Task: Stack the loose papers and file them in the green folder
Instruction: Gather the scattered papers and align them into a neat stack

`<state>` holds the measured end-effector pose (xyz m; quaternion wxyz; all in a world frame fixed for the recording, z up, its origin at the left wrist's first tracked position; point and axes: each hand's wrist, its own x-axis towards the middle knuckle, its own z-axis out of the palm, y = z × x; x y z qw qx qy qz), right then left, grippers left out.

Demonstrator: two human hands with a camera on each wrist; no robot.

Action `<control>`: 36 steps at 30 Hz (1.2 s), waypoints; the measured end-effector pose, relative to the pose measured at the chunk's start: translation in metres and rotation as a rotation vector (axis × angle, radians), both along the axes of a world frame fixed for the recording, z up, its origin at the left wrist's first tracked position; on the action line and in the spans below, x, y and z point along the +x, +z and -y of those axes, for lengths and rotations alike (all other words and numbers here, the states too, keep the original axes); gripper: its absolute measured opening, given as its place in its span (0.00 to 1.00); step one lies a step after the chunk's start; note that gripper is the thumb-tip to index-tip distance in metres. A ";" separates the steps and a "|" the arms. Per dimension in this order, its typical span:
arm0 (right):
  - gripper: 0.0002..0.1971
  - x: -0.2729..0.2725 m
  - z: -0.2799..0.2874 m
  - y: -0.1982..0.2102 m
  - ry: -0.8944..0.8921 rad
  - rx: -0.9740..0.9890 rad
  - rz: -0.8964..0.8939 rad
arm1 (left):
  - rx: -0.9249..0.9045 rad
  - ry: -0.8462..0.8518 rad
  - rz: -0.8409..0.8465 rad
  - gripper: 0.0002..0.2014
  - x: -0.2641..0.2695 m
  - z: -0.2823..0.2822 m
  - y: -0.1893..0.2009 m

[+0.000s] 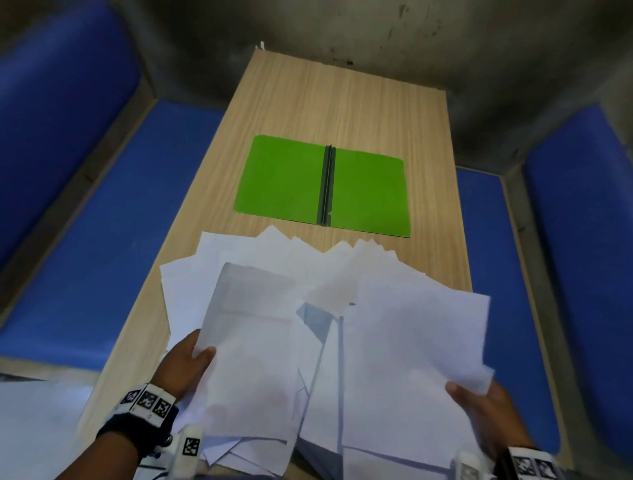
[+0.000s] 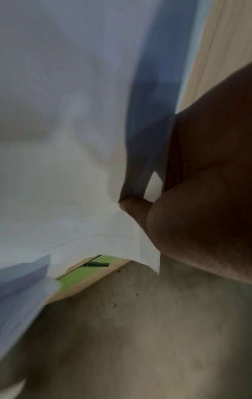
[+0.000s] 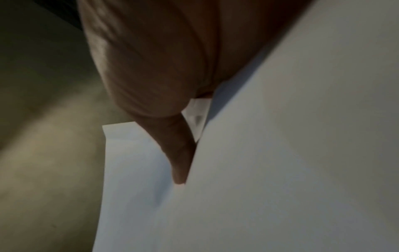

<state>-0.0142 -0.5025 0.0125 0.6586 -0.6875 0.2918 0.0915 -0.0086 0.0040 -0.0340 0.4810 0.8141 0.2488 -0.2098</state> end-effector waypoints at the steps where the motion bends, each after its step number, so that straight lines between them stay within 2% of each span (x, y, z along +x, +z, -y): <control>1: 0.25 0.001 0.007 0.009 -0.018 0.028 0.010 | -0.039 0.009 -0.020 0.14 -0.003 -0.003 -0.005; 4: 0.24 0.008 0.010 0.022 0.012 0.045 0.039 | -0.195 0.056 -0.070 0.15 -0.009 0.002 -0.014; 7: 0.20 0.013 -0.021 0.015 0.070 0.066 0.056 | -0.362 0.093 -0.119 0.15 -0.012 0.025 -0.016; 9: 0.20 0.014 -0.050 0.001 0.097 0.083 0.030 | -0.466 0.143 -0.155 0.15 -0.013 0.042 -0.011; 12: 0.25 0.010 -0.090 -0.029 0.140 0.239 -0.010 | -0.571 0.230 -0.275 0.19 -0.015 0.057 -0.002; 14: 0.27 0.010 -0.108 -0.046 0.156 0.204 -0.078 | -0.611 0.230 -0.330 0.23 -0.019 0.061 0.004; 16: 0.22 0.013 -0.121 -0.059 0.216 0.005 -0.139 | -0.609 0.128 -0.275 0.21 -0.021 0.061 -0.002; 18: 0.24 0.016 -0.127 -0.072 0.267 -0.216 -0.185 | -0.578 0.031 -0.221 0.27 -0.029 0.056 -0.012; 19: 0.24 0.016 -0.128 -0.076 0.266 -0.248 -0.205 | -0.556 0.009 -0.203 0.30 -0.032 0.052 -0.018; 21: 0.17 0.014 -0.132 -0.075 0.245 -0.245 -0.221 | -0.439 -0.048 -0.173 0.30 -0.035 0.045 -0.017; 23: 0.16 0.015 -0.134 -0.070 0.224 -0.244 -0.207 | -0.329 -0.145 -0.155 0.27 -0.035 0.041 -0.017; 25: 0.16 0.021 -0.132 -0.065 0.235 -0.275 -0.182 | -0.303 -0.192 -0.141 0.20 -0.034 0.039 -0.015; 28: 0.08 0.034 -0.127 -0.057 0.252 -0.305 -0.110 | -0.317 -0.132 -0.123 0.13 -0.030 0.045 -0.007; 31: 0.04 0.050 -0.124 -0.041 0.200 -0.378 -0.025 | -0.356 -0.056 -0.152 0.09 -0.025 0.044 -0.003; 34: 0.05 0.064 -0.114 -0.030 0.215 -0.414 0.019 | -0.360 -0.033 -0.161 0.16 -0.023 0.036 -0.007; 36: 0.03 0.071 -0.108 -0.020 0.261 -0.475 -0.014 | -0.342 0.019 -0.152 0.15 -0.026 0.034 -0.010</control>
